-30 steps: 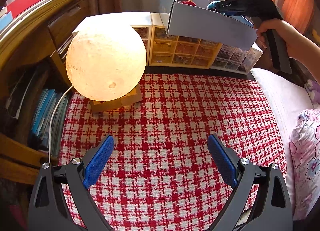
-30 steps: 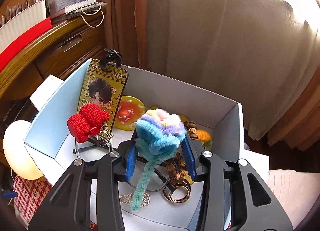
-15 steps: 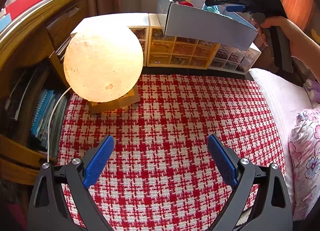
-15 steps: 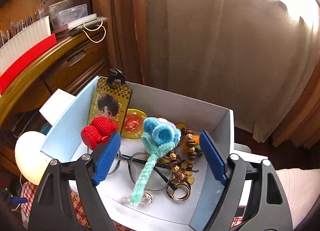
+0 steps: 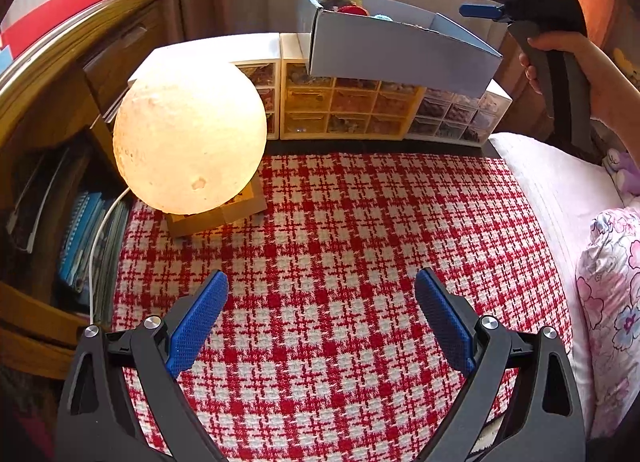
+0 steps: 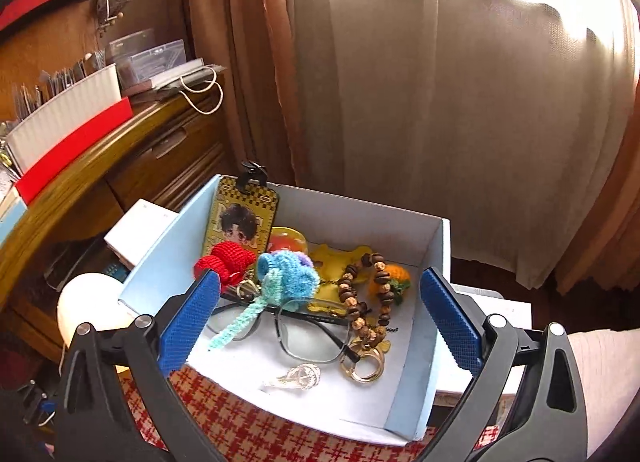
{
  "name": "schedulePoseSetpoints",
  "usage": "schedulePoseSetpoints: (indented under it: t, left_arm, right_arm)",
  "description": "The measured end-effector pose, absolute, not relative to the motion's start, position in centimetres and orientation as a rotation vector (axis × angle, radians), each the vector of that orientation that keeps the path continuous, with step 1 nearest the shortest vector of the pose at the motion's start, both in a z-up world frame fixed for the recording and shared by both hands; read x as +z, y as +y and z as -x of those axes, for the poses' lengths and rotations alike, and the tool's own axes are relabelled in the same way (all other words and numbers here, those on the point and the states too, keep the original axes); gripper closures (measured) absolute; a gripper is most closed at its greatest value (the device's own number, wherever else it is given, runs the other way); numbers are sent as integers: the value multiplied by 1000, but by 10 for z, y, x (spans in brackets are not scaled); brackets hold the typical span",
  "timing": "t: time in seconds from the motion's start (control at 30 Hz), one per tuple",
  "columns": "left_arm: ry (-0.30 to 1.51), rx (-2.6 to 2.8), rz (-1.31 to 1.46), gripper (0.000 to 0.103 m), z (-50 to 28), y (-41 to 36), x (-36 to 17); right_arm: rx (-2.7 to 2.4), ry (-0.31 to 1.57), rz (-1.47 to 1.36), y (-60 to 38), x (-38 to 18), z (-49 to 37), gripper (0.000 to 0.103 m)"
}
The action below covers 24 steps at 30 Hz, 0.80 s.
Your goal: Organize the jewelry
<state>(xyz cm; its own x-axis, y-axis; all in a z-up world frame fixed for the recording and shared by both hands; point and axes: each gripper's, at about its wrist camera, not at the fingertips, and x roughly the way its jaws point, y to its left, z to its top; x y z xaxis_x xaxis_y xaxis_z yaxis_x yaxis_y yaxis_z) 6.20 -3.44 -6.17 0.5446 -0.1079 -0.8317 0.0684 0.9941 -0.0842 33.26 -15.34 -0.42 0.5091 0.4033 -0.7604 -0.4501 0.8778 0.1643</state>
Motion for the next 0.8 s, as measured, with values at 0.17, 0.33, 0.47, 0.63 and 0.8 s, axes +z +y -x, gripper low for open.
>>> schedulePoseSetpoints:
  t: [0.17,0.33,0.47,0.63,0.8]
  left_arm:
    - [970,-92,55,4,-65,-33,-61]
    - [961,-95,43,4,-70,-38,-63]
    - [955,-96,27,4,-74,-45,-67]
    - [980,-85,24,4,-79,-55,-86]
    - [1020,-58,15,4,-86,-65,-117]
  right_arm:
    - [550,825,14,-166,16,-297,7]
    - [524,766,14,-184,27,-255,7]
    - [478,776,76,-198,14,-222,7]
    - [392,868,116,-215,-32,-181,7]
    - [308,980,-13,-241,-87,-153,7]
